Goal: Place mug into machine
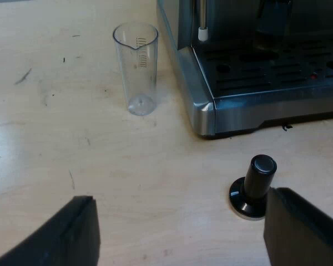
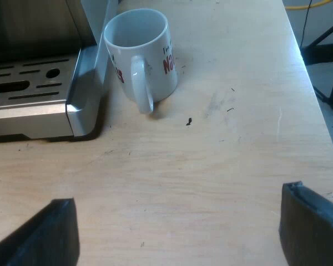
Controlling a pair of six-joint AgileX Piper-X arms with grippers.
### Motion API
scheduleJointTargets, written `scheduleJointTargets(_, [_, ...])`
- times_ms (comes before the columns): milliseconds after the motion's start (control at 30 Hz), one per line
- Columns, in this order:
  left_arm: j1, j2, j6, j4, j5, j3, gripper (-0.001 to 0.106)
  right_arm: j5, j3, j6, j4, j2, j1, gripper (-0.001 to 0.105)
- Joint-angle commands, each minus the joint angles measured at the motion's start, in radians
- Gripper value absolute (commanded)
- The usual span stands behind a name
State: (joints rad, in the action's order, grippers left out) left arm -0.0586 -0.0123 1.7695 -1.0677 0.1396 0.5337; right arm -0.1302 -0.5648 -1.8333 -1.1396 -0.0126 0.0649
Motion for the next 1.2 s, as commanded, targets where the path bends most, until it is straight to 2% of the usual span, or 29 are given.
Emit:
scheduleJointTargets(33, [-0.002, -0.139, -0.001, 0.014, -0.009, 0.000, 0.064, -0.005, -0.003, -0.002, 0.006, -0.041, -0.001, 0.100])
scheduleJointTargets(300, [-0.002, -0.139, -0.001, 0.011, -0.009, 0.000, 0.064, 0.007, -0.003, -0.002, 0.006, -0.038, -0.001, 0.100])
scheduleJointTargets(367, [-0.002, -0.139, -0.001, 0.011, 0.006, 0.000, 0.064, 0.065, -0.003, 0.006, 0.004, -0.038, -0.001, 0.098])
scheduleJointTargets(433, [-0.002, -0.139, -0.001, 0.011, 0.026, 0.000, 0.064, 0.091, -0.003, 0.006, 0.004, -0.038, -0.001, 0.093])
scheduleJointTargets(600, [-0.002, -0.127, -0.001, 0.011, 0.036, 0.006, 0.072, 0.096, -0.007, 0.003, -0.001, -0.038, -0.001, 0.066])
scheduleJointTargets(633, [-0.005, -0.124, -0.001, 0.011, 0.036, 0.009, 0.072, 0.092, -0.009, 0.004, -0.001, -0.038, -0.001, 0.065])
scheduleJointTargets(933, [-0.070, -0.022, -0.001, 0.058, 0.090, 0.081, 0.072, 0.080, -0.091, -0.055, -0.001, -0.016, -0.001, 0.064])
scheduleJointTargets(1033, [-0.106, 0.042, -0.001, 0.103, 0.142, 0.099, 0.072, 0.073, -0.136, -0.055, -0.001, 0.028, -0.001, 0.064])
scheduleJointTargets(1200, [-0.165, 0.157, -0.001, 0.216, 0.173, 0.122, 0.072, 0.056, -0.209, -0.055, -0.001, 0.129, -0.001, 0.064])
